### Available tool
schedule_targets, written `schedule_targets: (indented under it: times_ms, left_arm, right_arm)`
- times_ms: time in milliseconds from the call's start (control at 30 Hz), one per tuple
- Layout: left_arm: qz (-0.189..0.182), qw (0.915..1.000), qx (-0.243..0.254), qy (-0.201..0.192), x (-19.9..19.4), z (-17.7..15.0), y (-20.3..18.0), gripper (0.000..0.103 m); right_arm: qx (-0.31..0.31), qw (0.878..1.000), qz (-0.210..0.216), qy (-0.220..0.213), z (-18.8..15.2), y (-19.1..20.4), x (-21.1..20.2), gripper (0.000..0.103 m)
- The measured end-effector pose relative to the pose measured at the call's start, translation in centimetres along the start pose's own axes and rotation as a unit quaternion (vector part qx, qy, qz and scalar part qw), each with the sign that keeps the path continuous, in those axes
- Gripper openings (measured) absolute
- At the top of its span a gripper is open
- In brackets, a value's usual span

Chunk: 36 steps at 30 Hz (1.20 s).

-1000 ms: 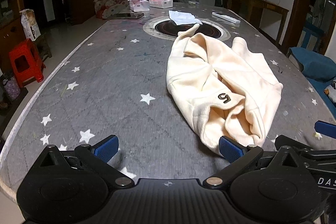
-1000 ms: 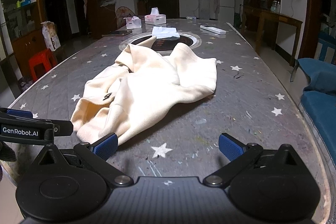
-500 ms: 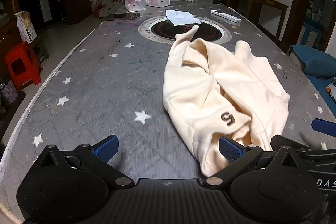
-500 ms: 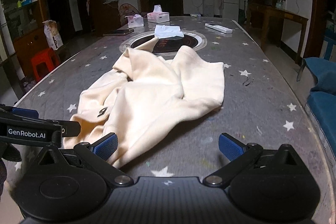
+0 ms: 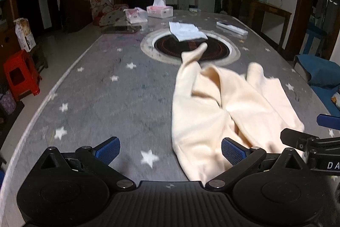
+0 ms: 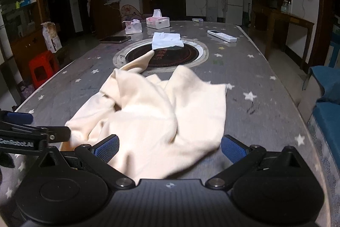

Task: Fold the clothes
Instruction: 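Grasp the cream shirt fabric with the right gripper and lift it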

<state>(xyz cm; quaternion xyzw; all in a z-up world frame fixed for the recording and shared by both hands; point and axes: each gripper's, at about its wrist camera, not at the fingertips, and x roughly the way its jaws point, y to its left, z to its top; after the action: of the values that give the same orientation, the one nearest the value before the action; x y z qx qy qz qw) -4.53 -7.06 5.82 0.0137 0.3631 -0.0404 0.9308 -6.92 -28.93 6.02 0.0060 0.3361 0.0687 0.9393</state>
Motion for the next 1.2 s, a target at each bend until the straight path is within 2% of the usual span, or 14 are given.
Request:
schedule_targets:
  times_ms: [67,167,233,567,667,733,767,833,900,1067,1200]
  left_arm:
    - [0.001,1.0000,0.002,-0.009,0.3,0.8,0.3,0.103]
    - [0.006,0.9998,0.005,-0.017,0.9,1.9,0.7,0.102]
    - [0.006,0.9998,0.006,-0.020,1.4,2.5,1.1,0.099]
    - [0.008,0.9999,-0.007,0.002,3.9,2.7,3.2,0.092]
    - [0.009,0.9999,-0.008,0.006,4.4,2.8,3.5,0.092]
    - [0.007,0.9999,-0.010,0.008,4.7,2.9,3.6,0.092]
    - [0.007,0.9999,-0.011,0.010,4.9,3.0,3.6,0.092]
    - [0.005,0.9999,-0.009,0.013,5.3,3.1,3.4,0.092]
    - [0.001,0.9999,-0.005,0.015,5.6,3.2,3.1,0.093]
    - [-0.013,0.9998,0.006,0.010,6.3,3.7,2.0,0.093]
    - [-0.025,0.9996,0.013,0.004,7.0,4.5,1.2,0.093]
  right_arm:
    - [0.001,1.000,0.006,-0.001,0.7,-0.2,0.6,0.102]
    - [-0.003,1.000,0.019,0.000,1.8,-0.1,1.8,0.095]
    - [-0.011,1.000,0.027,0.001,2.5,0.2,2.6,0.092]
    - [-0.086,0.994,0.069,0.004,6.0,3.3,8.3,0.077]
    - [-0.095,0.992,0.078,0.020,6.4,3.7,10.0,0.063]
    - [-0.090,0.992,0.086,0.028,6.3,3.5,10.5,0.044]
    - [-0.088,0.992,0.089,0.031,6.3,3.4,10.7,0.039]
    - [-0.079,0.993,0.089,0.029,6.2,2.8,10.4,0.019]
    - [-0.068,0.994,0.084,0.022,6.3,2.1,9.6,0.011]
    - [-0.044,0.997,0.060,-0.011,6.1,-0.5,5.9,0.011]
    - [-0.024,0.999,0.024,-0.043,5.1,-3.4,1.4,0.011]
